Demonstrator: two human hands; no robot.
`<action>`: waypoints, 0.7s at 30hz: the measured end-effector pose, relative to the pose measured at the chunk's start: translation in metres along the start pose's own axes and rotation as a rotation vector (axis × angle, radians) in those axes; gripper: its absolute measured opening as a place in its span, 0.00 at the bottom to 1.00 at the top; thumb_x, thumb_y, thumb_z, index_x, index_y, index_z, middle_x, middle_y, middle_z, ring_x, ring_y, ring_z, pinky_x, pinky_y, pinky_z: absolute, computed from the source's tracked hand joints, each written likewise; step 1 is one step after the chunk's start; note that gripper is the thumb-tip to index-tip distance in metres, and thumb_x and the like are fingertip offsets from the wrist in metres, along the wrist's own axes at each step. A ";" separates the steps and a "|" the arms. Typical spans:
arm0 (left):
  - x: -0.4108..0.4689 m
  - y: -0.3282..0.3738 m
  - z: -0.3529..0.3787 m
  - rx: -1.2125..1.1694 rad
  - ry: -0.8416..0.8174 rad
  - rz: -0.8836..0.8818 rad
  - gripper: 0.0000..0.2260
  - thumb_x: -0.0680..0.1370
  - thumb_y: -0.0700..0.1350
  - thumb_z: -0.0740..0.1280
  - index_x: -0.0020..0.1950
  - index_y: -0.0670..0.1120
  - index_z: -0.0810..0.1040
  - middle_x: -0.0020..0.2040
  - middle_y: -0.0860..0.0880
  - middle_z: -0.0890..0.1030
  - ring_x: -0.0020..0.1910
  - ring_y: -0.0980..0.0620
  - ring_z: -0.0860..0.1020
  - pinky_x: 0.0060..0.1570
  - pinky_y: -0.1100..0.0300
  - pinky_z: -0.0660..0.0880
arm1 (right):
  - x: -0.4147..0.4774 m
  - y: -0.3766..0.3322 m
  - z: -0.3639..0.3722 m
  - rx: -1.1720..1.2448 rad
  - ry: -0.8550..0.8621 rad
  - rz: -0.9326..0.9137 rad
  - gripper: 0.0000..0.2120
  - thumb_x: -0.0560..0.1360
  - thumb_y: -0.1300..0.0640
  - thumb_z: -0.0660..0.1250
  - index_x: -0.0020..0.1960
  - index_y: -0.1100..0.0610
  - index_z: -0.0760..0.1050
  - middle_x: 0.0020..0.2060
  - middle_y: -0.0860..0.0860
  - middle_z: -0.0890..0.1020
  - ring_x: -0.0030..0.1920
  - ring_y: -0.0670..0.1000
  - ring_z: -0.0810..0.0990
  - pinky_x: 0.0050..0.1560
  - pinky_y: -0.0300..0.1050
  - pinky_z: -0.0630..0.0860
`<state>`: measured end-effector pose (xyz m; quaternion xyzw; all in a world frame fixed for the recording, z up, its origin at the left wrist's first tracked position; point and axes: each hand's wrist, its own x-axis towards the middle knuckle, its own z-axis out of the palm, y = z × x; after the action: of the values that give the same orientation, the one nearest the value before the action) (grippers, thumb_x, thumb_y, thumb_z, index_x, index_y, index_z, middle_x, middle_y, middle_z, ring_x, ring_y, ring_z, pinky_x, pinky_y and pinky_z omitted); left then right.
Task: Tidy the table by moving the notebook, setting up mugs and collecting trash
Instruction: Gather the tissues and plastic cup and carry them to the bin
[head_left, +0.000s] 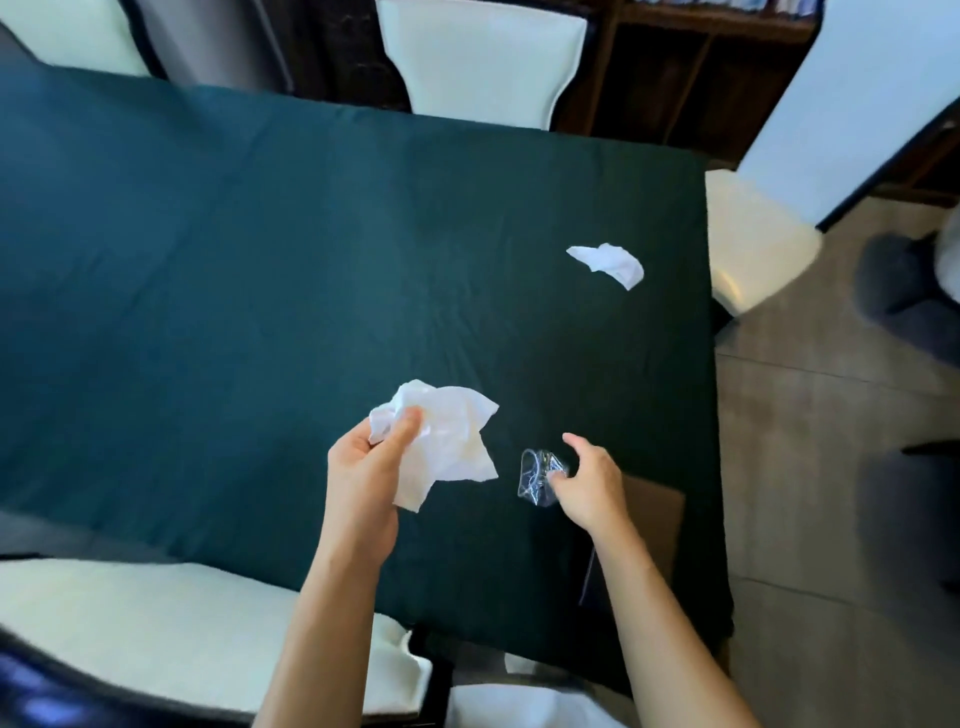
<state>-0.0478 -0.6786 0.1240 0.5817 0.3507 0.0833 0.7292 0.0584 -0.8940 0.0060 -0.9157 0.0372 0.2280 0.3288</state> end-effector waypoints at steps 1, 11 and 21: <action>-0.002 -0.002 0.002 0.012 0.013 -0.002 0.11 0.82 0.48 0.71 0.51 0.40 0.86 0.48 0.48 0.88 0.48 0.49 0.85 0.51 0.52 0.79 | 0.005 0.002 0.003 -0.024 -0.040 -0.005 0.29 0.77 0.59 0.73 0.77 0.56 0.72 0.70 0.60 0.77 0.70 0.60 0.76 0.72 0.49 0.68; -0.006 -0.015 0.021 0.061 0.147 -0.001 0.10 0.83 0.47 0.71 0.48 0.43 0.87 0.44 0.47 0.88 0.43 0.50 0.85 0.46 0.54 0.80 | 0.032 0.016 -0.005 0.392 -0.178 0.123 0.16 0.75 0.56 0.77 0.61 0.60 0.83 0.47 0.54 0.88 0.49 0.56 0.87 0.53 0.52 0.83; 0.026 -0.008 0.091 0.015 0.070 -0.047 0.08 0.83 0.44 0.70 0.54 0.41 0.86 0.52 0.39 0.89 0.47 0.45 0.86 0.47 0.52 0.82 | -0.001 -0.063 -0.077 0.892 -0.019 -0.164 0.21 0.68 0.42 0.77 0.59 0.48 0.82 0.38 0.52 0.87 0.37 0.49 0.88 0.40 0.45 0.84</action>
<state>0.0244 -0.7391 0.1126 0.5755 0.3903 0.0840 0.7137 0.1019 -0.8922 0.0956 -0.6822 0.0562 0.1713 0.7086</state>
